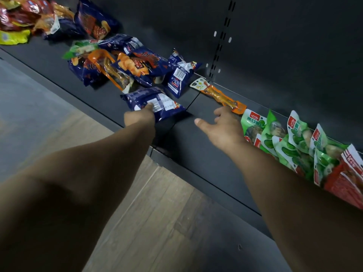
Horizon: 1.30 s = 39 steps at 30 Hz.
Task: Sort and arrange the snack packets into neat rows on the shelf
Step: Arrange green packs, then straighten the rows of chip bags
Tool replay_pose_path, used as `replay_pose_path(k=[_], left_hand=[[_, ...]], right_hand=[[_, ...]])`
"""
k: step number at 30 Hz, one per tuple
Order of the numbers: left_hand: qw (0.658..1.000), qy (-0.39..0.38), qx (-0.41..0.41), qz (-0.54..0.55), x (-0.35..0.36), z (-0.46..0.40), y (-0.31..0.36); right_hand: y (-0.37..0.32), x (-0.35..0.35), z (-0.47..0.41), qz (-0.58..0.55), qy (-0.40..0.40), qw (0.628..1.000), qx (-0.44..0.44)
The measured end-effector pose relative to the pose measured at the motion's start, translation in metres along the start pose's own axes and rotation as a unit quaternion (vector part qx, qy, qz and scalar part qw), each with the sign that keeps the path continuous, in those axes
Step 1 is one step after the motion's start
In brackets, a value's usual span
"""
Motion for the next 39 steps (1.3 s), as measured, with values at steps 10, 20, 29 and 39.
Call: replay_pose_path(k=[10,20,29,39], left_hand=[[0.984,-0.164,0.072,0.019,0.091,0.109,0.014],[0.964,-0.252,0.083,-0.033,0.127,0.194,0.002],[0.939,-0.323,0.089,-0.072,0.169,0.274,-0.01],[0.924,-0.299,0.192,-0.137,0.18,0.285,-0.058]], right_hand=[[0.005,-0.043,0.022,0.194,0.087,0.966,-0.146],[0.058,-0.104,0.038,0.235,0.173,0.946,-0.139],[0.14,-0.183,0.061,0.042,0.202,0.978,0.009],[0.252,-0.193,0.096,-0.418,0.082,0.889,0.17]])
Point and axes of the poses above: each hand's wrist, its own z-axis away from the middle knuckle, its own x-axis out of the palm, y = z × x, the point moved 7 cm from there along -z, towards the middle knuckle, and after that the axes turned 5 degrees about x, right-handed, at the moved point
